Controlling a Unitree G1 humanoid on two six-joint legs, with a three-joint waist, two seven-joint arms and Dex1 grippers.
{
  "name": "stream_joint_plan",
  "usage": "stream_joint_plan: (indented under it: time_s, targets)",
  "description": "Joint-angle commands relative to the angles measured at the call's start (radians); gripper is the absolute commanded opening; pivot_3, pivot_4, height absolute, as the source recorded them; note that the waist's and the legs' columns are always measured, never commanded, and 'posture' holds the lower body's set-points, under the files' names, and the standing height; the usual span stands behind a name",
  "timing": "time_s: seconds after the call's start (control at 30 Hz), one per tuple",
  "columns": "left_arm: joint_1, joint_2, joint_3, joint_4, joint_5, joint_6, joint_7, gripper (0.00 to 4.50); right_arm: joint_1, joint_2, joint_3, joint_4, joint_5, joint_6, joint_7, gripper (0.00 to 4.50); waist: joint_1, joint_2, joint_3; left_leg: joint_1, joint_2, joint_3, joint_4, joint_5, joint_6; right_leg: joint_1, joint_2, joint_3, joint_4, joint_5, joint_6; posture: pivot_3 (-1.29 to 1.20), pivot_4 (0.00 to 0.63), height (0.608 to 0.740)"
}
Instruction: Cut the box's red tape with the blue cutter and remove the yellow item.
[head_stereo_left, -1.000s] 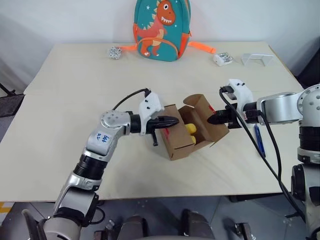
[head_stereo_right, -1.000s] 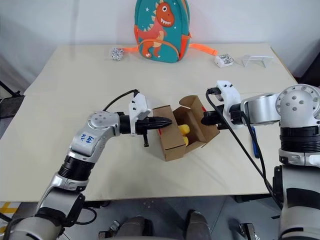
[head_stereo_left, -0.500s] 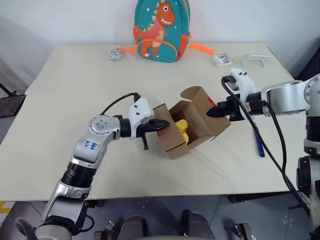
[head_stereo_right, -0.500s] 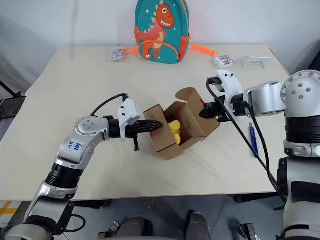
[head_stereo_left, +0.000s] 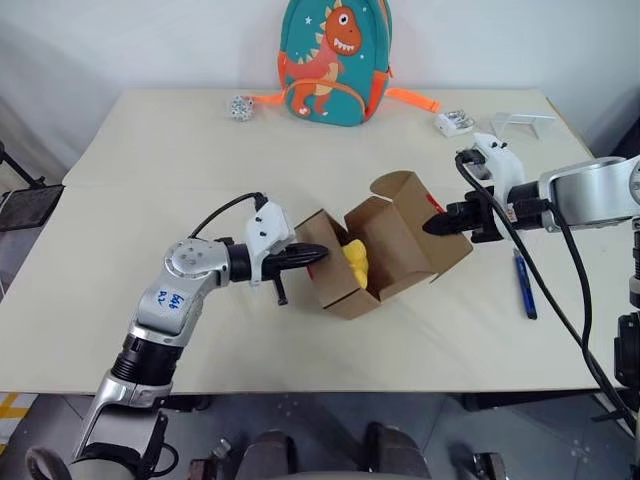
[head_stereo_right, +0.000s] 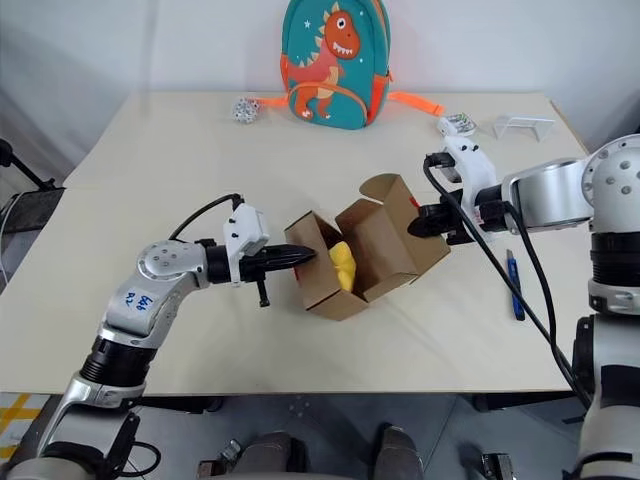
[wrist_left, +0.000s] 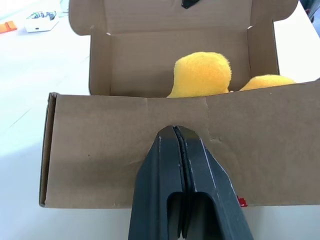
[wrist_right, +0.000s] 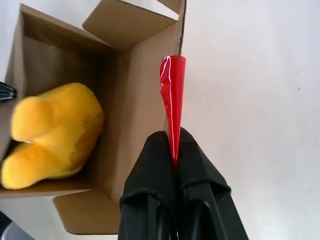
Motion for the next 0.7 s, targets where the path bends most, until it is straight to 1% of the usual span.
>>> stream_joint_plan:
  time_s: [0.03,0.23,0.33,0.57,0.63,0.7]
  targets:
    - [0.064,0.024,-0.051,0.065,0.044,0.086,0.013,0.00,0.013,-0.008,-0.035,-0.056,0.024,0.005,-0.015,0.01,0.000,0.000,-0.001,0.000,0.000,0.000,0.000,0.000,0.000,0.000,0.000,0.000,0.000,0.000,0.000,0.00,0.150,0.740]
    - [0.081,0.025,-0.060,0.046,0.039,0.116,0.015,0.00,0.056,0.000,-0.051,-0.109,0.074,0.005,-0.057,0.01,0.000,0.001,-0.002,0.001,0.000,0.000,0.000,0.000,0.000,0.001,0.000,0.000,0.000,0.000,0.000,0.00,0.150,0.740]
    - [0.094,0.037,-0.073,0.027,0.029,0.152,0.001,0.00,0.069,-0.001,-0.055,-0.148,0.075,0.005,-0.080,0.01,-0.001,0.001,-0.002,0.002,0.000,-0.001,0.000,0.000,0.000,0.002,0.000,0.000,0.000,0.000,0.000,0.00,0.150,0.740]
    - [0.101,0.044,-0.081,0.011,0.018,0.187,0.007,0.00,0.035,0.010,-0.028,-0.233,0.046,0.005,-0.097,0.01,0.004,0.003,-0.003,0.008,0.000,-0.002,0.000,-0.001,0.002,0.011,0.000,0.000,-0.004,0.000,0.000,0.00,0.150,0.740]
    - [0.101,0.041,-0.083,0.012,0.022,0.190,0.007,0.00,0.036,0.012,-0.024,-0.245,0.043,0.005,-0.097,0.01,-0.002,0.002,-0.001,0.007,0.000,-0.001,-0.001,-0.002,0.003,0.009,0.000,0.001,-0.004,0.000,-0.001,0.00,0.150,0.740]
    - [0.099,0.035,-0.086,0.017,0.030,0.186,0.007,0.00,0.034,0.015,0.008,-0.278,0.048,0.005,-0.114,0.01,0.000,0.001,-0.001,0.002,0.000,-0.004,-0.001,-0.002,0.003,0.004,0.000,-0.002,-0.003,0.000,-0.001,0.00,0.150,0.740]
